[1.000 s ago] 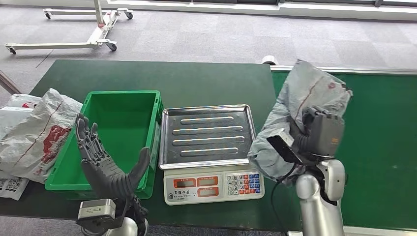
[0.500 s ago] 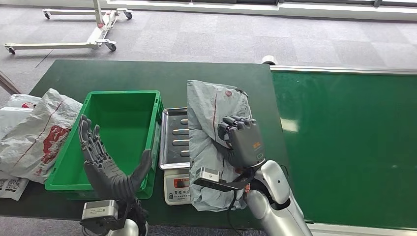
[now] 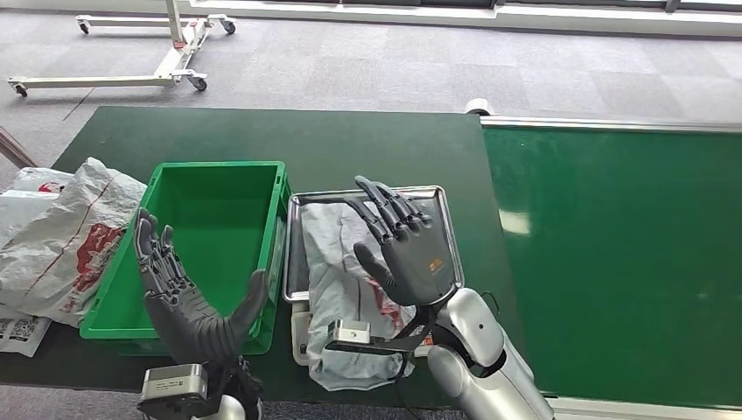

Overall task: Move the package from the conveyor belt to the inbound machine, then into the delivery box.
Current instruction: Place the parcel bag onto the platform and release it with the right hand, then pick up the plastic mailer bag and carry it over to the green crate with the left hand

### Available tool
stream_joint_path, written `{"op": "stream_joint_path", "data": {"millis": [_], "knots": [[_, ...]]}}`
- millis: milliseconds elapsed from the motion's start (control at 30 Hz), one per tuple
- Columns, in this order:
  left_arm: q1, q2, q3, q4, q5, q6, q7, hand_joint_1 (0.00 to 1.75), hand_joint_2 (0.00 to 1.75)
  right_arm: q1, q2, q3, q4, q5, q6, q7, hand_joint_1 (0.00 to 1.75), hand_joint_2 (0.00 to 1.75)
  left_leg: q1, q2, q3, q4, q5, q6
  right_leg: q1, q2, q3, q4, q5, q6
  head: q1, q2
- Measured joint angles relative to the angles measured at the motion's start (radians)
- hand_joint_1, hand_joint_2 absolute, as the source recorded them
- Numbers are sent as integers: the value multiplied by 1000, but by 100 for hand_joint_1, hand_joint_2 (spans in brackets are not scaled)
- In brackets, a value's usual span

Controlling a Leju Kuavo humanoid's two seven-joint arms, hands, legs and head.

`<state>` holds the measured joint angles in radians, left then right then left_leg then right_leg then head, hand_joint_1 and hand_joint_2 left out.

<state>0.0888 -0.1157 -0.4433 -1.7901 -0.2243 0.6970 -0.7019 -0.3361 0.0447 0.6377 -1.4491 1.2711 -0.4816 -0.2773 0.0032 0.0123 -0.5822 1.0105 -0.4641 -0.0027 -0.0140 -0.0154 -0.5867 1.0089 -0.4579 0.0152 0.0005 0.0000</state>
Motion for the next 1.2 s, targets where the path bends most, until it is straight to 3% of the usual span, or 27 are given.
{"op": "stream_joint_path", "data": {"millis": [367, 500, 600, 667, 733, 967, 1200], "knots": [[14, -5, 0, -17, -11, 0, 0, 0, 175, -11, -23, 13, -20, -63, 31, 84, 0, 175, 0, 0, 0, 0, 0, 0, 0, 0, 0, 0, 0, 0, 0, 0], [21, -5, 1, -18, -38, 0, 0, 0, 175, 8, -29, -19, -57, -110, -90, 58, 0, 175, 0, 0, 0, 0, 0, 0, 0, 0, 0, 0, 0, 0, 0, 0], [25, -4, 1, 0, -107, 0, 0, 0, 175, 73, 13, -137, -167, -97, -197, -131, 0, 175, 0, -1, -1, 0, 0, 0, 0, 0, -1, 0, 0, 0, 0, 0], [23, -3, 0, 27, -154, -2, 0, 0, 175, 112, 70, -264, -254, -142, -216, -289, 0, 175, 0, -1, -1, 0, -1, -1, 0, 0, -2, 0, 0, 0, 0, 0], [17, -3, 1, 60, -197, -22, 2, 0, 175, 137, 115, -386, -328, -195, -218, -379, 0, 175, 0, -1, -1, 0, -1, -1, 0, -1, -1, 0, -1, 0, 0, 0], [-21, -3, 1, 160, -367, -179, 59, 0, 175, 180, 213, -649, -476, -197, -218, -419, 0, 175, 0, 1, 0, 0, -1, -1, -1, 0, -1, 0, 0, 0, 0, 0], [-78, -8, 0, 263, -501, -303, 104, 0, 175, 183, 227, -786, -478, -184, -216, -417, 0, 175, 0, 0, 0, 0, 0, 0, 0, 0, -1, 0, 1, 0, 0, 0]]}}
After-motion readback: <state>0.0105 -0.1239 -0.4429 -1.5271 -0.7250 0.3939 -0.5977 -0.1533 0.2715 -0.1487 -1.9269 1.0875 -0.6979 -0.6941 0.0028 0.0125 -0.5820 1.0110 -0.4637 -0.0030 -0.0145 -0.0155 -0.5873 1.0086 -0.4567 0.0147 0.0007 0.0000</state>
